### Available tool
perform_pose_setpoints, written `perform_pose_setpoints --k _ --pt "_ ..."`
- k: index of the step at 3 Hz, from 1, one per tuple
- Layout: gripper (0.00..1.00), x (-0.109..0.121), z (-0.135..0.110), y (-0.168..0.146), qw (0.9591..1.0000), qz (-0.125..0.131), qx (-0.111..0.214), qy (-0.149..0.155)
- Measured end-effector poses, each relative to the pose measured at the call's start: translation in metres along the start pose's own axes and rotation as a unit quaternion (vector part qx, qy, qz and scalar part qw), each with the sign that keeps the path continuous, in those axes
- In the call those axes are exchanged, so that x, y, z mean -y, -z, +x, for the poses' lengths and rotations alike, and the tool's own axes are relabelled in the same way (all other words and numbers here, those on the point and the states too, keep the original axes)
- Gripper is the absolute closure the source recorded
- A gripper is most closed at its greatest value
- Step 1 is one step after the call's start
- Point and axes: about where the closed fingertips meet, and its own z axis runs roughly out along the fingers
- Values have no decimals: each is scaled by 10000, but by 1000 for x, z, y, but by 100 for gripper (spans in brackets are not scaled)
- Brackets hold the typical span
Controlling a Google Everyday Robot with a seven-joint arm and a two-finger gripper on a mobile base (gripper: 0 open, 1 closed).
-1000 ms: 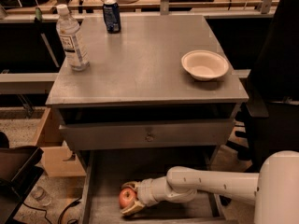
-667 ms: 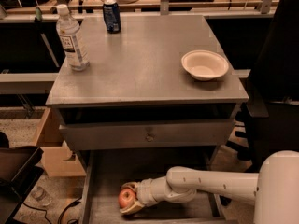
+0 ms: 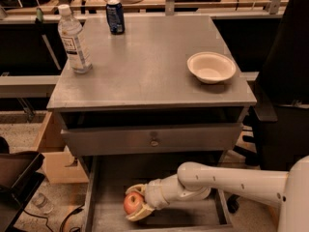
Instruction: Pick apple from middle drawer and place on counter
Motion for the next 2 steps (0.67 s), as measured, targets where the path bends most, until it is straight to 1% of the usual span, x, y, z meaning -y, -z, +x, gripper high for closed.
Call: perform_pose_setpoints --k 1,2 --pt "100 6 -48 58 9996 -41 146 -235" --pt "100 21 -104 122 9980 73 242 -577"
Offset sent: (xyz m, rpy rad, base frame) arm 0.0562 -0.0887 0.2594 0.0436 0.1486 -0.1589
